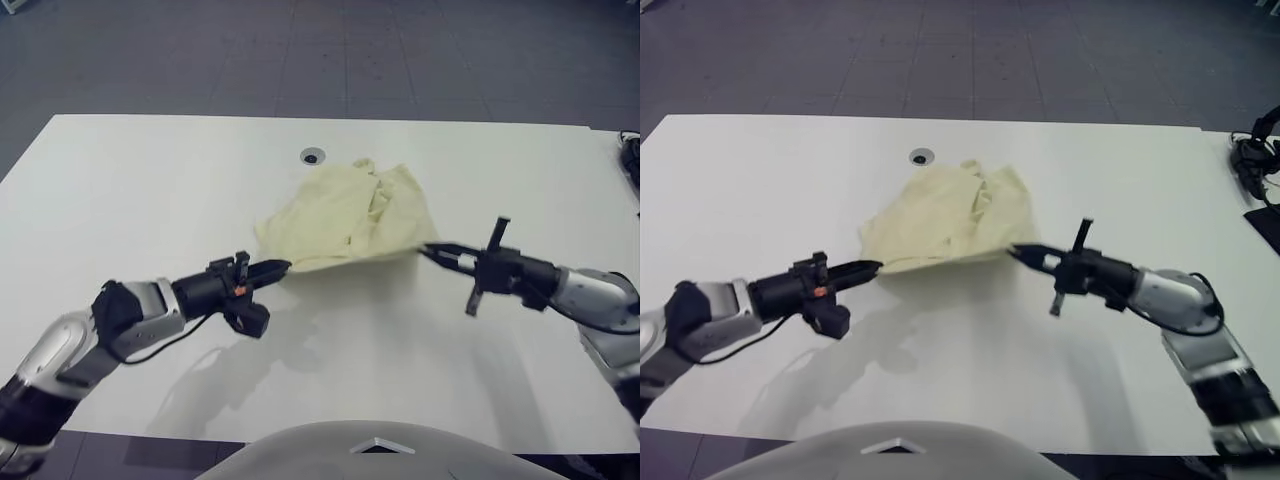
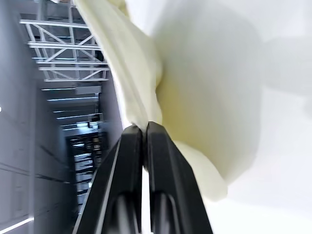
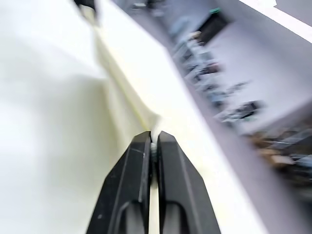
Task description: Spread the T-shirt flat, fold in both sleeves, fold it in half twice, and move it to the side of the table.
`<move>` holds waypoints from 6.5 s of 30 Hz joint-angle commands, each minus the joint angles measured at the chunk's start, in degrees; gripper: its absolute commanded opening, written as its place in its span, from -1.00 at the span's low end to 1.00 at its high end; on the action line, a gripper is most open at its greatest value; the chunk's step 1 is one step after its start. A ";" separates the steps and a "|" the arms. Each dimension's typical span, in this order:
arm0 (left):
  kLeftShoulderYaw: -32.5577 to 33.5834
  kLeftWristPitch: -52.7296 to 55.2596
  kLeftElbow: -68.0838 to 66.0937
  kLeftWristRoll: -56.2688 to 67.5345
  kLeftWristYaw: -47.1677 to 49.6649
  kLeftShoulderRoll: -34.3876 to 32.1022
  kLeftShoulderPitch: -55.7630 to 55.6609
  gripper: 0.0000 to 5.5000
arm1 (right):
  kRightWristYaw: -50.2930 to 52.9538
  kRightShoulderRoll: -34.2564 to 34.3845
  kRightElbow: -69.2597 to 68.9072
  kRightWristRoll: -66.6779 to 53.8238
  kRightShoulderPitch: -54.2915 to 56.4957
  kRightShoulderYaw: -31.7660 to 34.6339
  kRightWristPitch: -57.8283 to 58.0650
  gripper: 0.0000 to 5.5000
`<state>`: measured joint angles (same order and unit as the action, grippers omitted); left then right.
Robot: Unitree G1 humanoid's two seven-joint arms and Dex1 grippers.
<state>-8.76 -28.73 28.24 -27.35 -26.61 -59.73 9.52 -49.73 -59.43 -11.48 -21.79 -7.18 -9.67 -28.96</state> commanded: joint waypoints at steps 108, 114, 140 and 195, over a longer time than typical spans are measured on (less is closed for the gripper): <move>-16.25 8.69 -37.21 -1.86 -9.79 21.81 -23.49 0.96 | 28.52 26.15 79.96 58.92 57.62 -18.83 -0.74 0.96; -13.94 7.67 -35.47 -0.65 -8.09 18.14 -18.83 0.96 | 30.75 23.77 81.45 60.11 57.11 -20.02 1.58 0.96; -13.99 9.71 -47.94 -3.60 0.60 27.82 -31.34 0.96 | 30.56 23.84 55.93 42.22 46.38 -5.68 -4.00 0.96; -6.31 13.87 -5.41 -3.11 -2.50 20.44 14.97 0.96 | -5.70 4.98 15.50 7.09 5.36 11.11 8.73 0.96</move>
<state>-13.52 -15.49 24.28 -27.99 -27.03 -37.28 21.08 -55.20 -53.81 5.25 -15.65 -1.01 0.25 -21.03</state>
